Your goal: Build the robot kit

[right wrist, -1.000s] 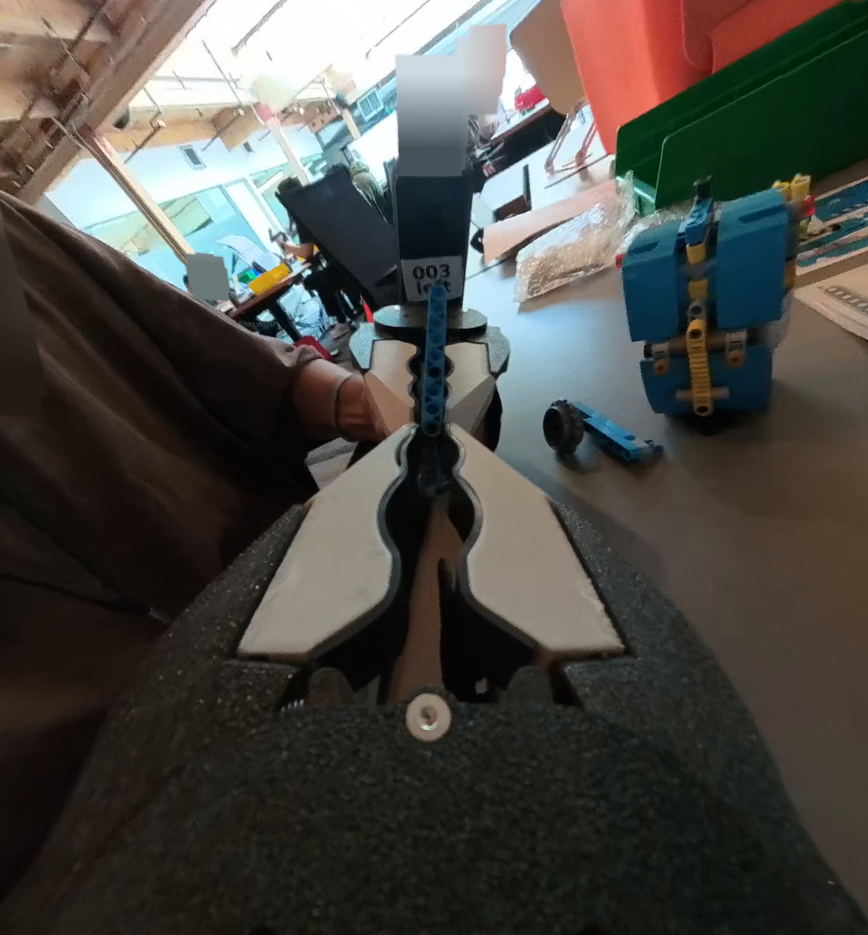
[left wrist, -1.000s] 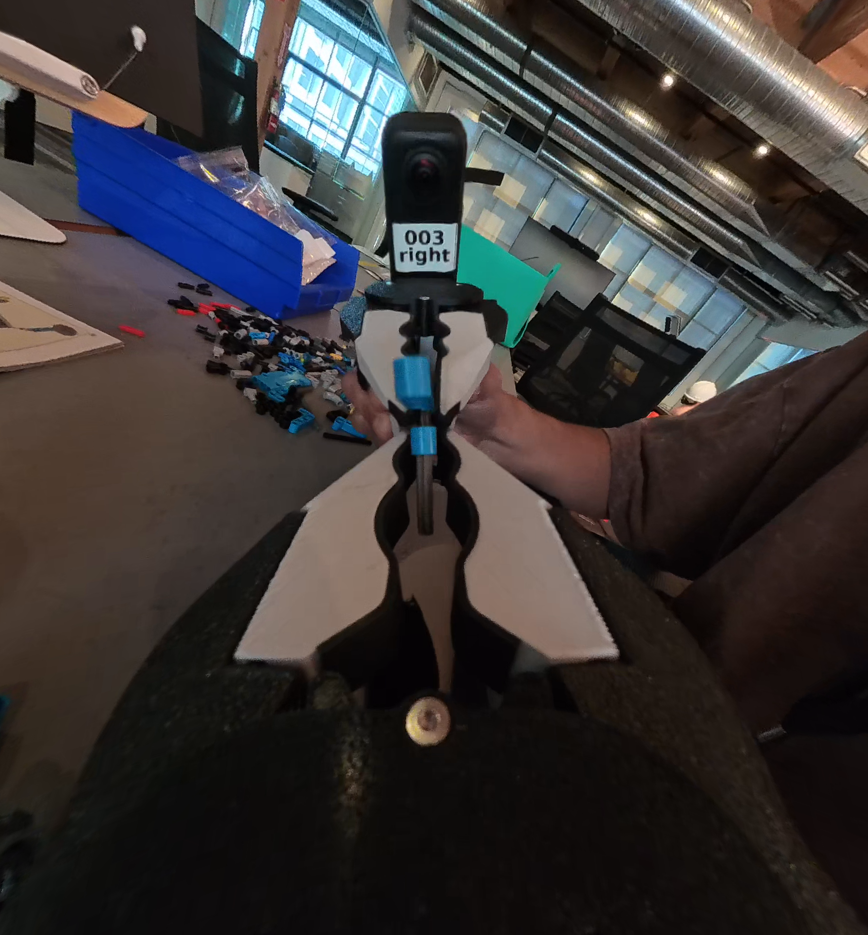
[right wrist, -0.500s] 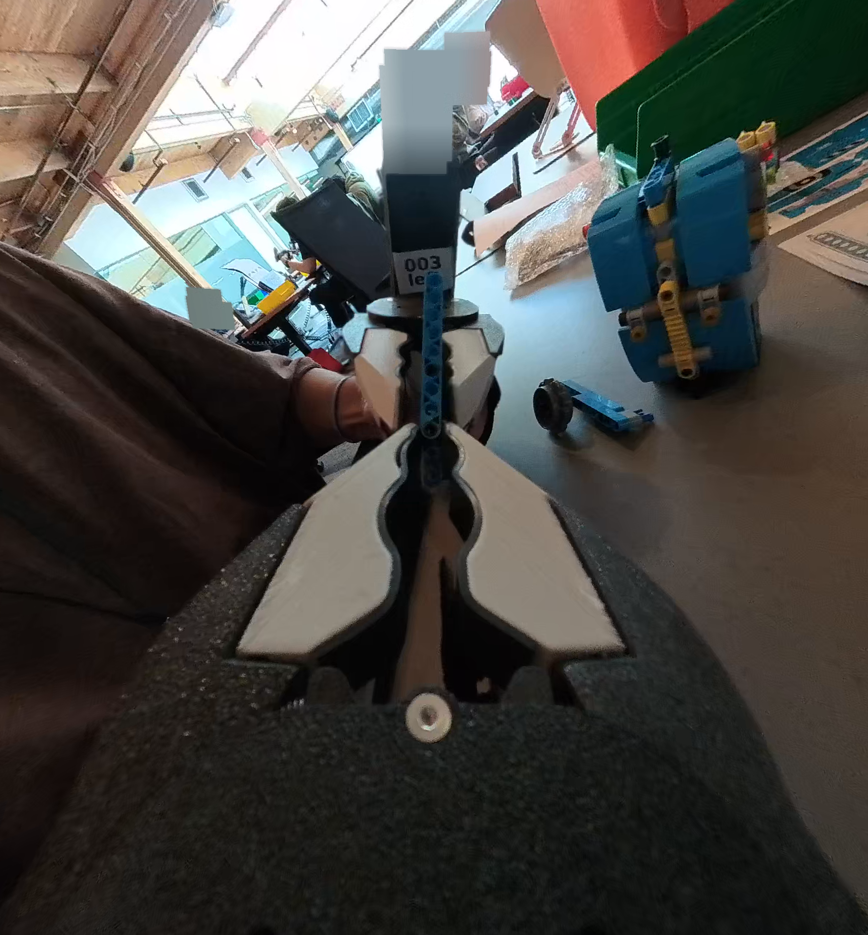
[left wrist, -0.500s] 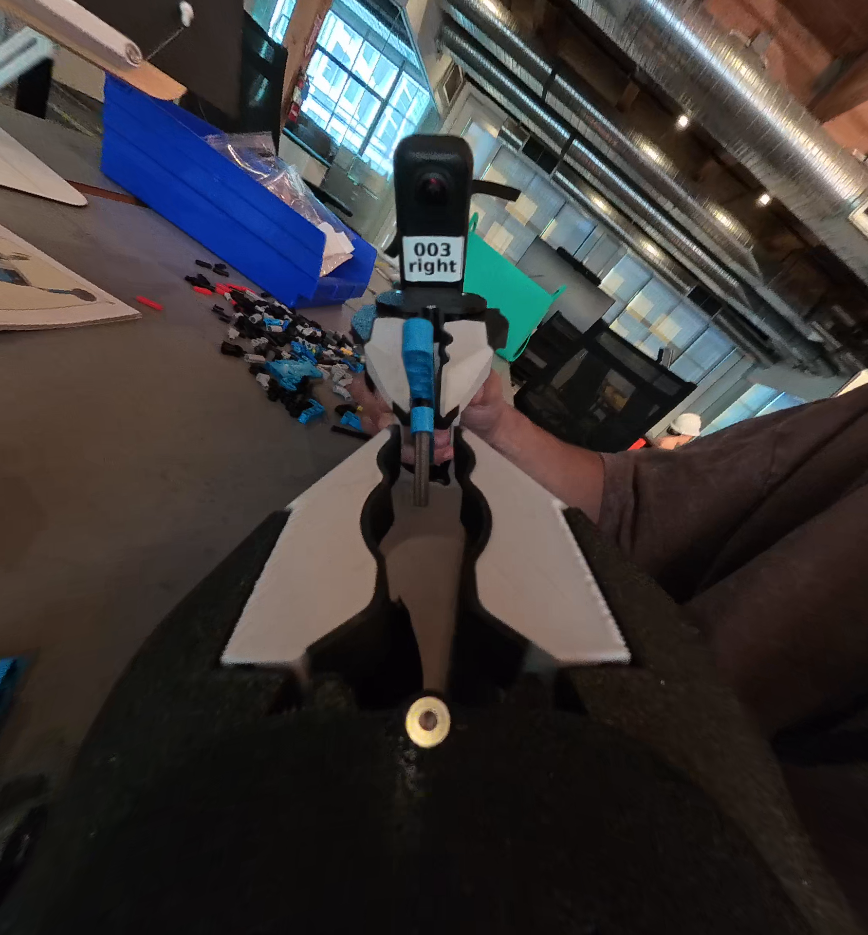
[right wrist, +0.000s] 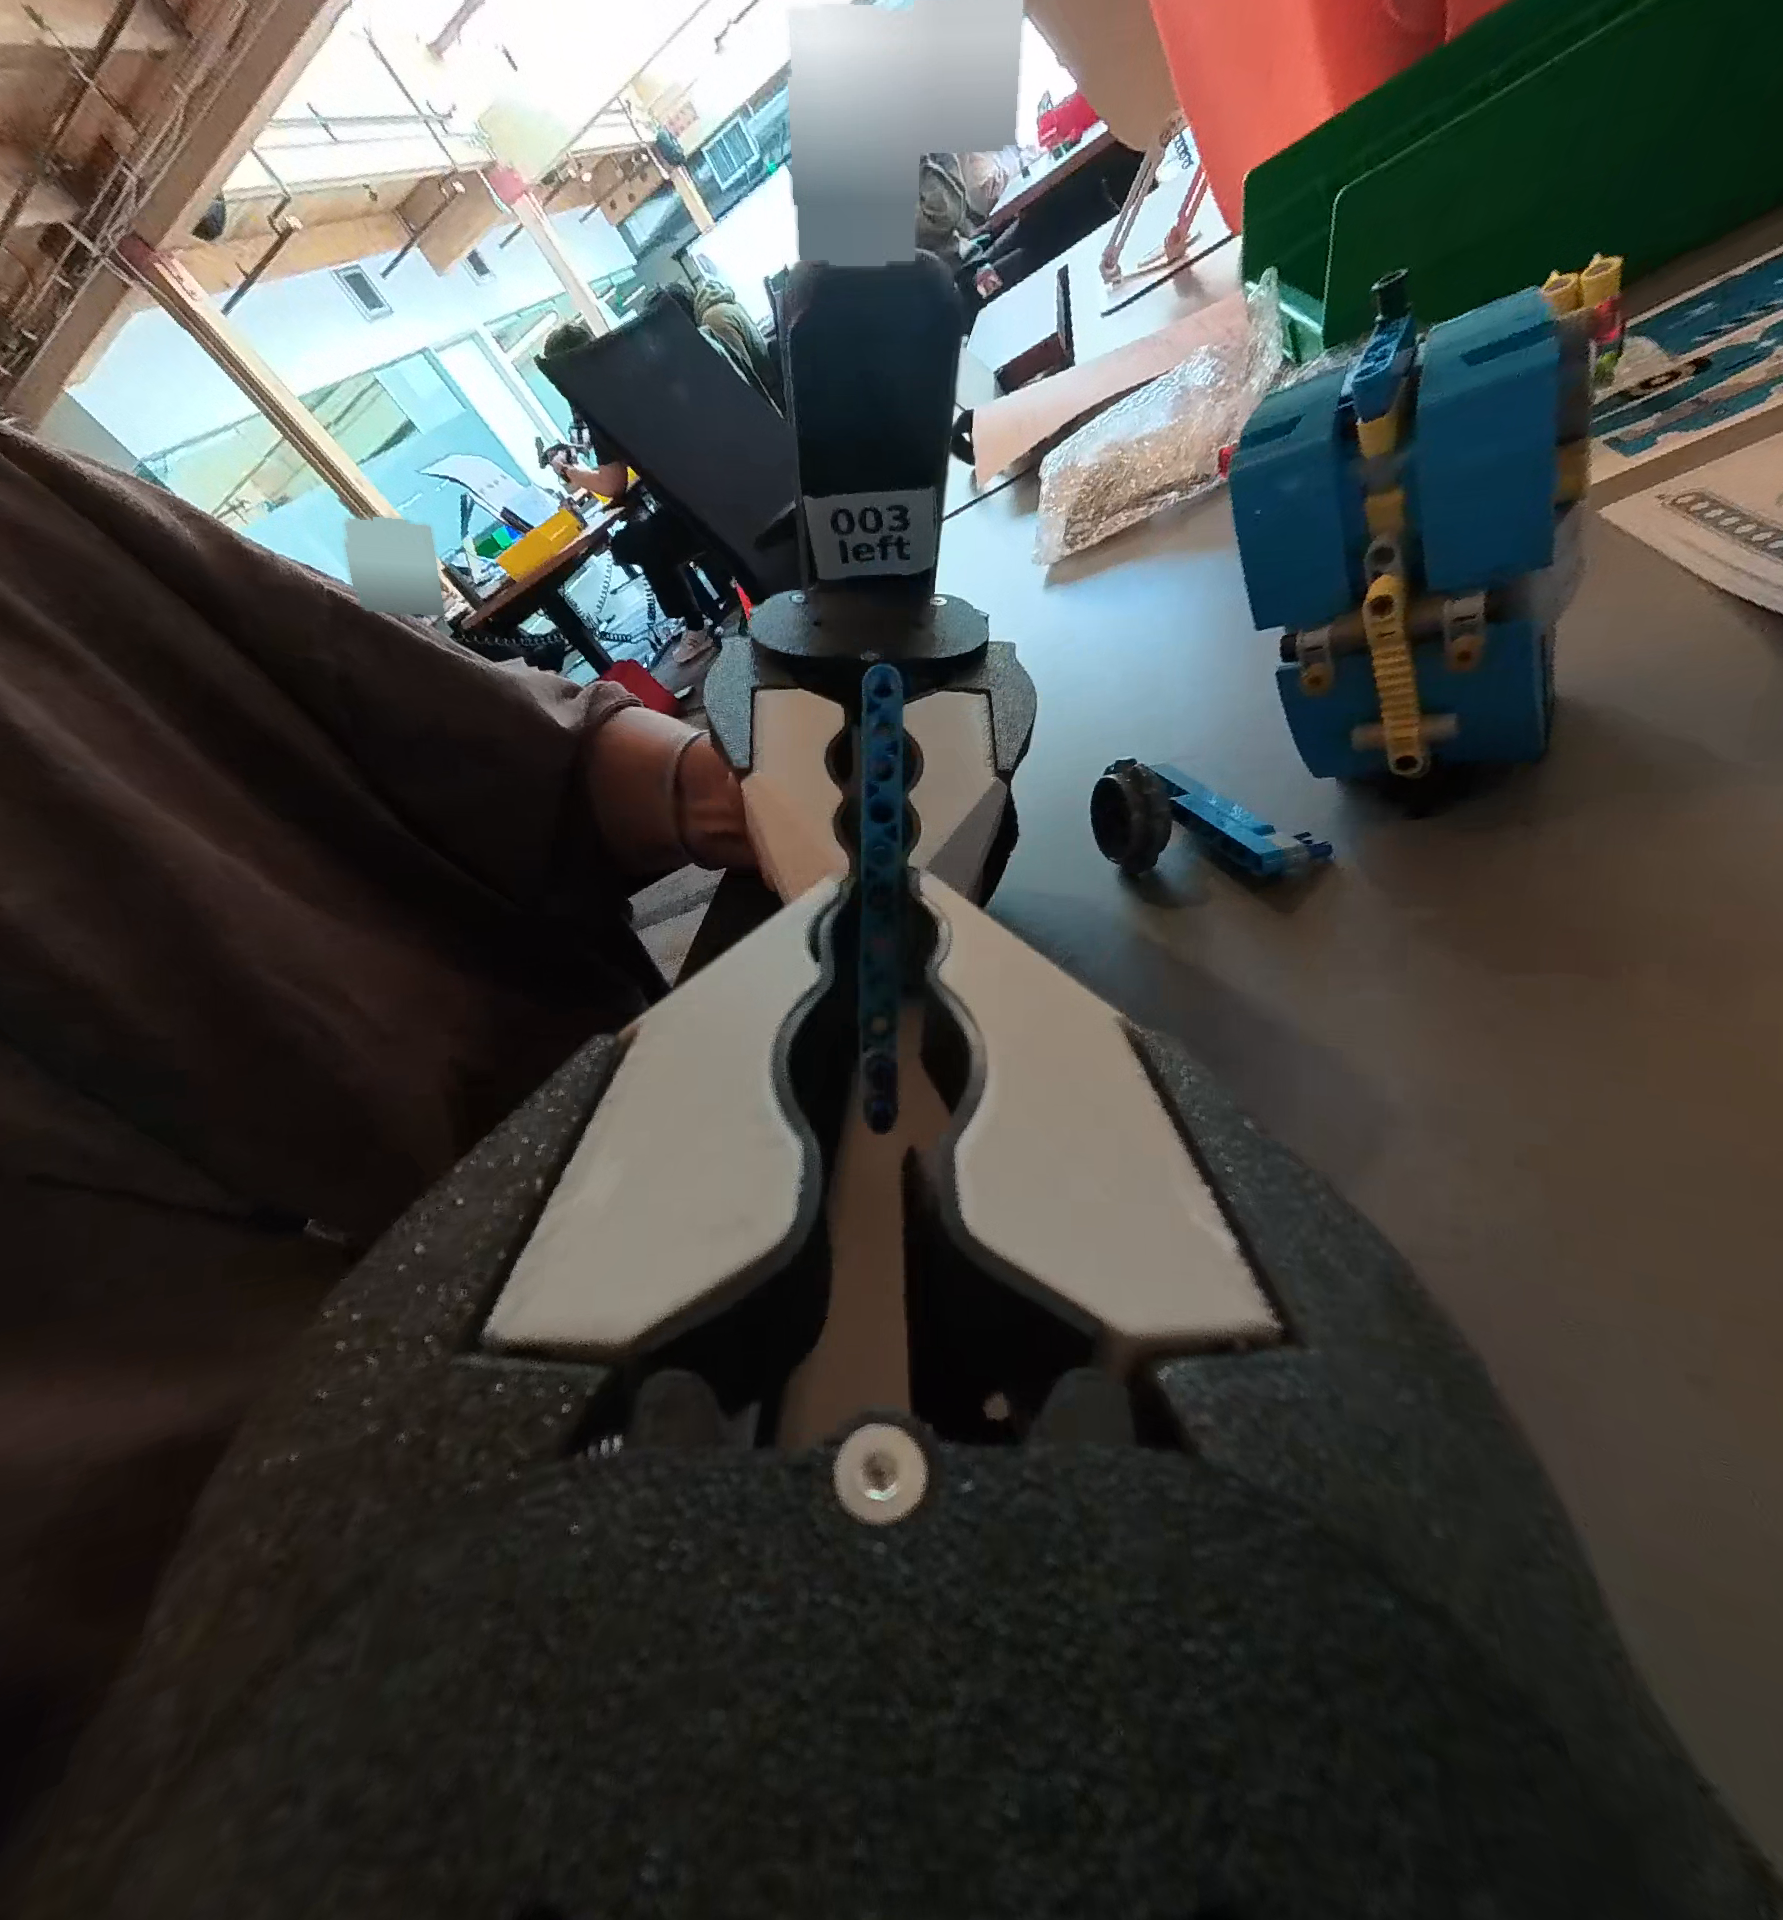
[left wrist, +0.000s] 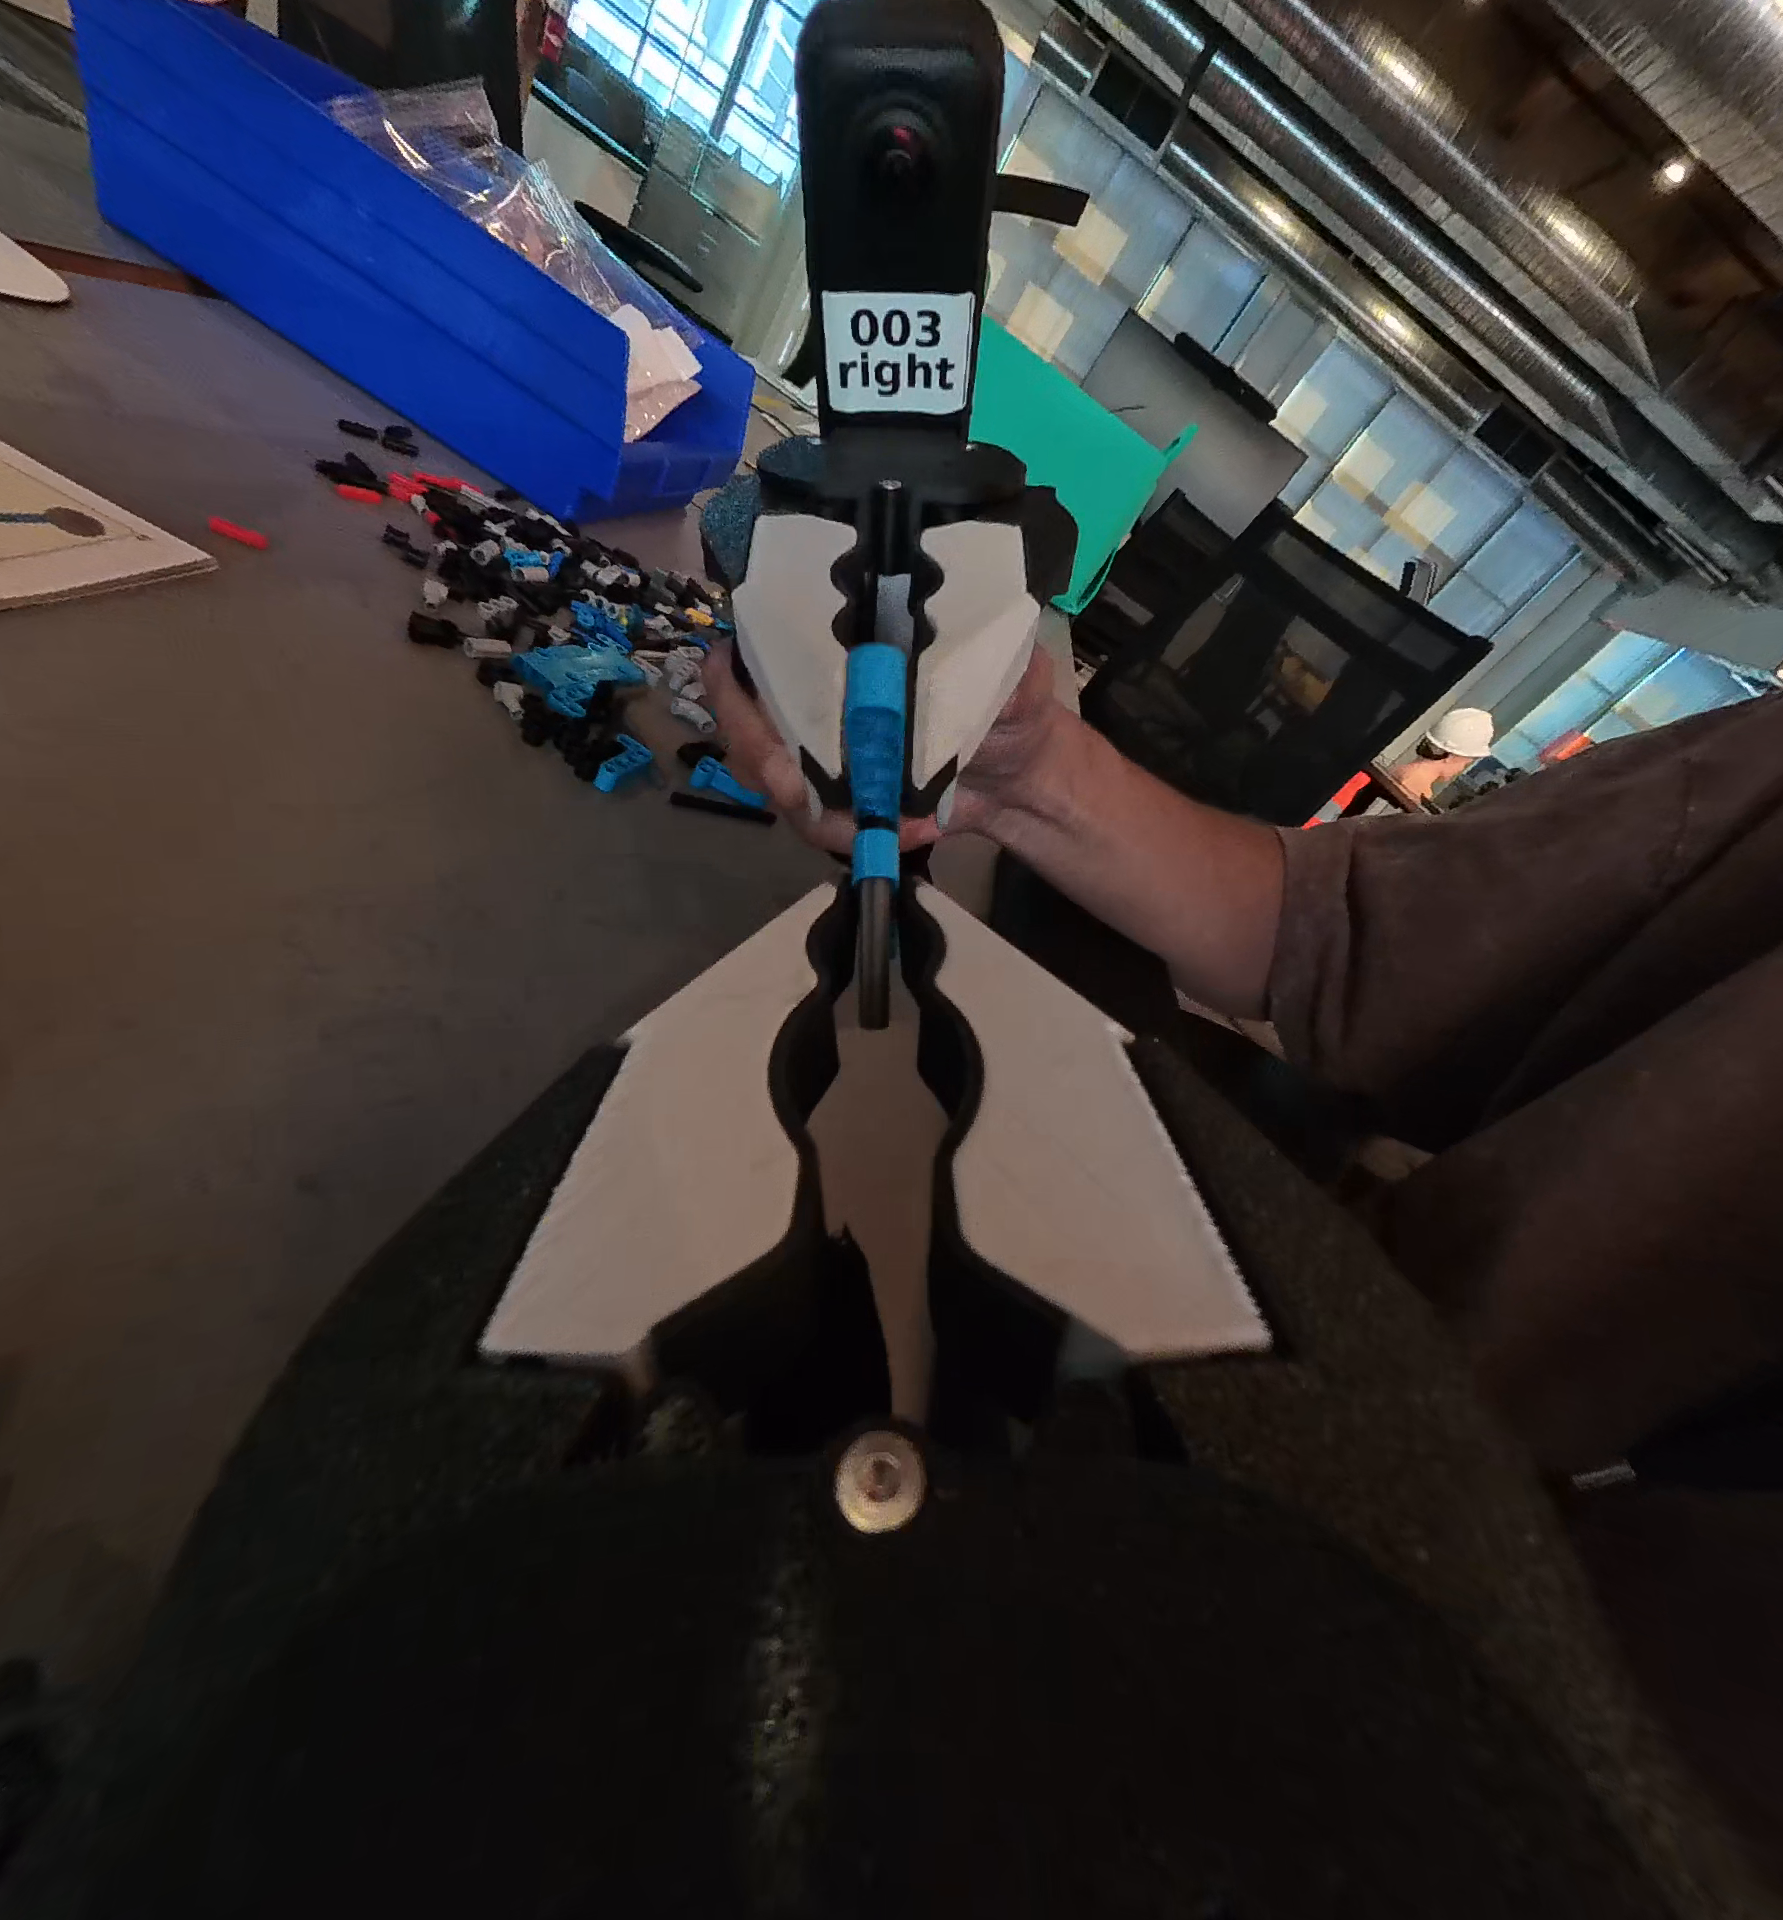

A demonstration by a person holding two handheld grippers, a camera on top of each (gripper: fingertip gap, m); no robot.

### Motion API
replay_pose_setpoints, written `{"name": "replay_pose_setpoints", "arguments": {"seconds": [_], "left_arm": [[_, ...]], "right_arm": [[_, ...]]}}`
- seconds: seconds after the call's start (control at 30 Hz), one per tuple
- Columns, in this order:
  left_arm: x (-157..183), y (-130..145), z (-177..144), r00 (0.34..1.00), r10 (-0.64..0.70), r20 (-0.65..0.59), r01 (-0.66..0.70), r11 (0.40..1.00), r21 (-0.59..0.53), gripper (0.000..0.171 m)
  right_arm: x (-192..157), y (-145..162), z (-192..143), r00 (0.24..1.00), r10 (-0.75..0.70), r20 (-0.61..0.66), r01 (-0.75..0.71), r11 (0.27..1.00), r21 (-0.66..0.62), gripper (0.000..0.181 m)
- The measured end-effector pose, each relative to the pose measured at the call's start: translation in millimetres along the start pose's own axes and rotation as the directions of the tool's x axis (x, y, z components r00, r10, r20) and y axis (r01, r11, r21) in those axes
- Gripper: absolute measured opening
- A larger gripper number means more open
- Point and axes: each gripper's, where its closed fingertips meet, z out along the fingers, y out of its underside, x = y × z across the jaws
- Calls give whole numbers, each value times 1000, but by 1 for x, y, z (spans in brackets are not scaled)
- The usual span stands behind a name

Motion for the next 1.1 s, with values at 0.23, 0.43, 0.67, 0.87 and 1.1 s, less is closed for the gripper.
{"name": "replay_pose_setpoints", "arguments": {"seconds": [0.23, 0.43, 0.67, 0.87, 1.1], "left_arm": [[2, -10, -6, 999, 29, 12, -30, 997, 68, 7], [-1, -20, -15, 999, -31, -15, 32, 990, 135, 7], [0, -23, -14, 999, -35, -28, 38, 988, 147, 6], [-1, -26, -17, 999, -35, -24, 39, 985, 167, 6], [-2, -25, -16, 999, -35, -15, 37, 986, 160, 6]], "right_arm": [[-2, -9, -2, 1000, 10, 8, -11, 997, 79, 7], [5, -24, -17, 999, 45, -1, -44, 980, 193, 6], [-2, -25, -2, 996, 71, 56, -81, 977, 198, 8], [2, -27, 3, 995, 91, 47, -100, 967, 234, 7], [3, -19, 4, 995, 90, 38, -96, 976, 194, 8]]}}
